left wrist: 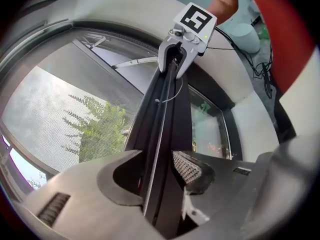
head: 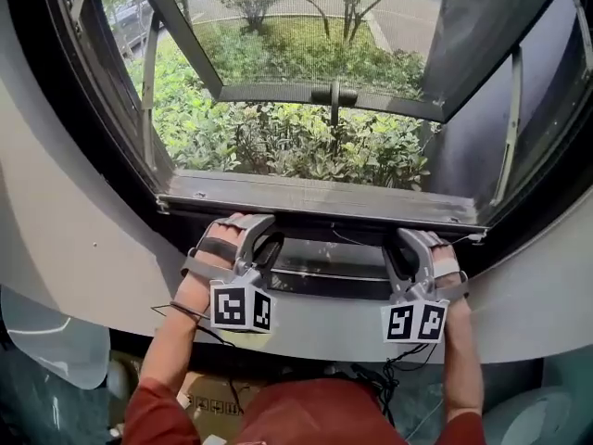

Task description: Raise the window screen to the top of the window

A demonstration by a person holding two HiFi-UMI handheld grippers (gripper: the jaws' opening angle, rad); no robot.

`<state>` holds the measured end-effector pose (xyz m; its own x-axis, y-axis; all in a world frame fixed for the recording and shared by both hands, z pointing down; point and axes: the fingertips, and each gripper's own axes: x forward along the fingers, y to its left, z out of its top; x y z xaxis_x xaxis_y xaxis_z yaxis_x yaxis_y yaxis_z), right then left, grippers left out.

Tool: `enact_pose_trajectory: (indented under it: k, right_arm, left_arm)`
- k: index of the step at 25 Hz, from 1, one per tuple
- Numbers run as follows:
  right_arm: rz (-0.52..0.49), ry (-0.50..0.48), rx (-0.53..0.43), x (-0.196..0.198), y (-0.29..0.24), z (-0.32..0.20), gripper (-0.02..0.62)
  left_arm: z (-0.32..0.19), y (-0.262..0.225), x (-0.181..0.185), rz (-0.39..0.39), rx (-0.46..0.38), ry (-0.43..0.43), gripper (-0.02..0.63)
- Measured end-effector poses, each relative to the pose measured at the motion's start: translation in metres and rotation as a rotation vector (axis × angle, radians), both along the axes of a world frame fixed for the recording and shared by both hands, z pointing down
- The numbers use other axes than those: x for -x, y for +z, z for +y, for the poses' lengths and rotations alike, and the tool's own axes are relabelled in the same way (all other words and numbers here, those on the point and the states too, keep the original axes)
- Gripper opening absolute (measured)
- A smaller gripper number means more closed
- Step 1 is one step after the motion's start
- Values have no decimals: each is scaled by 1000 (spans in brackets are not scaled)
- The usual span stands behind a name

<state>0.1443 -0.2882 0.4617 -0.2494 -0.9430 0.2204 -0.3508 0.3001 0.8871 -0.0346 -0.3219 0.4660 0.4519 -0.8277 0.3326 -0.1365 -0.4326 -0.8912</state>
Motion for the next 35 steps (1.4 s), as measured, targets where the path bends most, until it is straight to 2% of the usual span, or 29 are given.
enact_pose_trajectory:
  k: [5, 13, 19, 23, 30, 35]
  right_arm:
    - [15, -6, -22, -1, -5, -1, 156]
    - [31, -2, -39, -1, -14, -2, 166]
    - [34, -2, -69, -1, -23, -3, 152]
    - [37, 4, -93, -2, -30, -4, 141]
    - [44, 21, -148, -4, -42, -7, 83]
    - [57, 30, -166, -4, -47, -9, 83]
  left_arm:
    - [-3, -9, 0, -6, -48, -17, 146]
    - [-4, -15, 0, -67, -107, -29, 160]
    - [-5, -21, 1, -76, -120, -30, 173]
    - [-7, -29, 1, -63, -145, -34, 141]
    - [-11, -41, 0, -53, -177, -35, 89]
    - [-15, -49, 1, -53, -218, -48, 65]
